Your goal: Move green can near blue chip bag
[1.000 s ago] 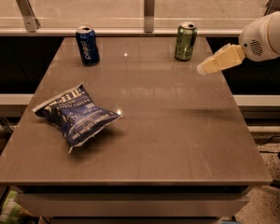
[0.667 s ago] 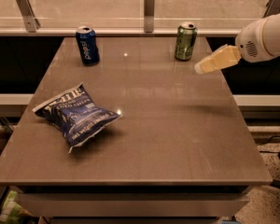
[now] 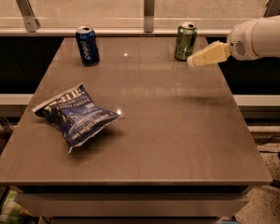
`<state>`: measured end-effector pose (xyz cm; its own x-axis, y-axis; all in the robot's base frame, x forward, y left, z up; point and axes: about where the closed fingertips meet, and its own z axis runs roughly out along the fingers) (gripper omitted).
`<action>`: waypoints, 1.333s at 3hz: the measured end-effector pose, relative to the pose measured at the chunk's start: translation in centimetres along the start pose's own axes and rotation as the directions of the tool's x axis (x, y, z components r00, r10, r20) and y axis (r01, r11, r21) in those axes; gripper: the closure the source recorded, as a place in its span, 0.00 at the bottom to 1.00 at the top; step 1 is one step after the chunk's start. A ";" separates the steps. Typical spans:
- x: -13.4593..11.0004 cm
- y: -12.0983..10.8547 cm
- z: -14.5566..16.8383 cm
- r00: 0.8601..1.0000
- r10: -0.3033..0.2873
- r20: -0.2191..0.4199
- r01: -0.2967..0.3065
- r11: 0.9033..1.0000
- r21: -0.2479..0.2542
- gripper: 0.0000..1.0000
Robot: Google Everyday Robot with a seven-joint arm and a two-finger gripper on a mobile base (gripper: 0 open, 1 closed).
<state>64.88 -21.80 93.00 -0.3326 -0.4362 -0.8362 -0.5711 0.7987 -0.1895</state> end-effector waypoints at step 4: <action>-0.6 -3.0 6.6 0.986 0.080 0.148 -0.075 0.996 -0.043 0.00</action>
Offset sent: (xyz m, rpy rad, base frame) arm 0.0616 0.0017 -0.0178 0.1037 -0.0576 0.0186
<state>71.77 -21.17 90.67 -0.2624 -0.3041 -0.9158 -0.5761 0.8107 -0.1042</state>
